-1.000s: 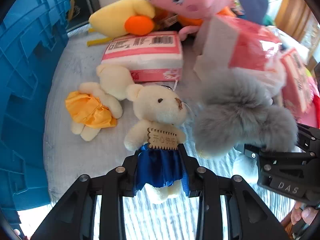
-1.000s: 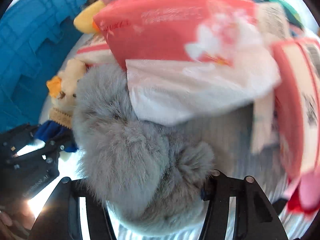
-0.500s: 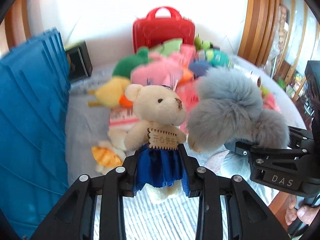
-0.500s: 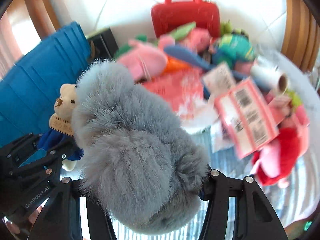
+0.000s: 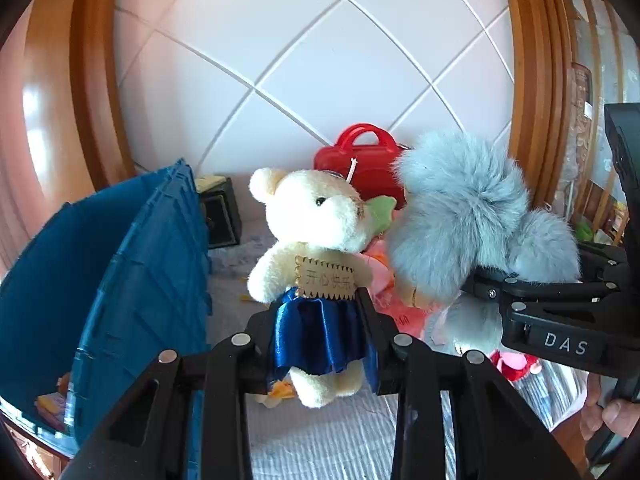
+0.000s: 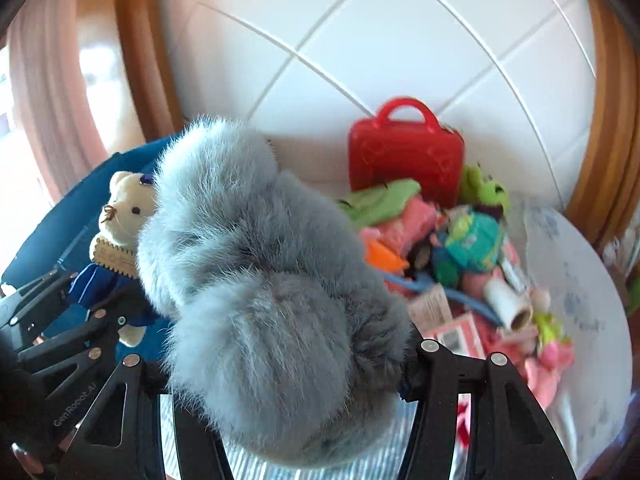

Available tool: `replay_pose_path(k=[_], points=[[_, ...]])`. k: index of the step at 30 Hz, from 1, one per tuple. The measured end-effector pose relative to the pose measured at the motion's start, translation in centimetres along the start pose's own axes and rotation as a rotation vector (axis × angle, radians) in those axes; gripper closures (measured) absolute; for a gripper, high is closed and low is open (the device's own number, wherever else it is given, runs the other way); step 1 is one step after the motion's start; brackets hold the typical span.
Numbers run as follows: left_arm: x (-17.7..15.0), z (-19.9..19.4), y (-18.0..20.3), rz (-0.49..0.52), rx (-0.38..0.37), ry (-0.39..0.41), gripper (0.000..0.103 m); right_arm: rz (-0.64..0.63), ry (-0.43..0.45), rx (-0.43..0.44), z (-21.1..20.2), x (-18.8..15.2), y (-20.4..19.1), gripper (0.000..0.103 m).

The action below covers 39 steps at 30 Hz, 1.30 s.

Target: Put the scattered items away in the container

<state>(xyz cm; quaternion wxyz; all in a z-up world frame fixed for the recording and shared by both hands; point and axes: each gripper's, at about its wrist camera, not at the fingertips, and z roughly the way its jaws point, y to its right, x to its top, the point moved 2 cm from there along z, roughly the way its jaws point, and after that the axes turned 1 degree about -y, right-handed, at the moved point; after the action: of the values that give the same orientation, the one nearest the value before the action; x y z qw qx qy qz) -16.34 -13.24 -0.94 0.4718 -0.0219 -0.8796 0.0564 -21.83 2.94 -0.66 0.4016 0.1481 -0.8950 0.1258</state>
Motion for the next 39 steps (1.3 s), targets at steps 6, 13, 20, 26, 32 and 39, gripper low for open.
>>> replay_pose_path(k=[6,13,20,26,32,39], points=[[3.5,-4.7,-6.0,-0.057,0.116,0.084,0.072,-0.135,0.093,0.060,-2.7,6.1,-5.6,0.054],[4.8,-5.4,-15.4,-0.135,0.200,0.016,0.072,-0.185,0.054,0.008,0.5,11.3,-11.9,0.076],[2.1,-1.3,-13.7,-0.067,0.037,-0.074,0.072,0.028,-0.145,0.007,10.4,2.7,-8.4,0.064],[-2.2,3.6,-5.2,-0.028,-0.108,-0.190,0.072,0.132,-0.312,-0.051,14.0,-5.3,-3.3,0.057],[-9.9,9.7,-2.3,-0.030,-0.056,-0.337,0.072,0.123,-0.390,-0.021,15.2,-8.9,-0.9,0.043],[-18.4,16.5,-3.2,-0.068,0.029,-0.510,0.072,0.072,-0.435,0.082,19.4,-10.9,-2.9,0.034]])
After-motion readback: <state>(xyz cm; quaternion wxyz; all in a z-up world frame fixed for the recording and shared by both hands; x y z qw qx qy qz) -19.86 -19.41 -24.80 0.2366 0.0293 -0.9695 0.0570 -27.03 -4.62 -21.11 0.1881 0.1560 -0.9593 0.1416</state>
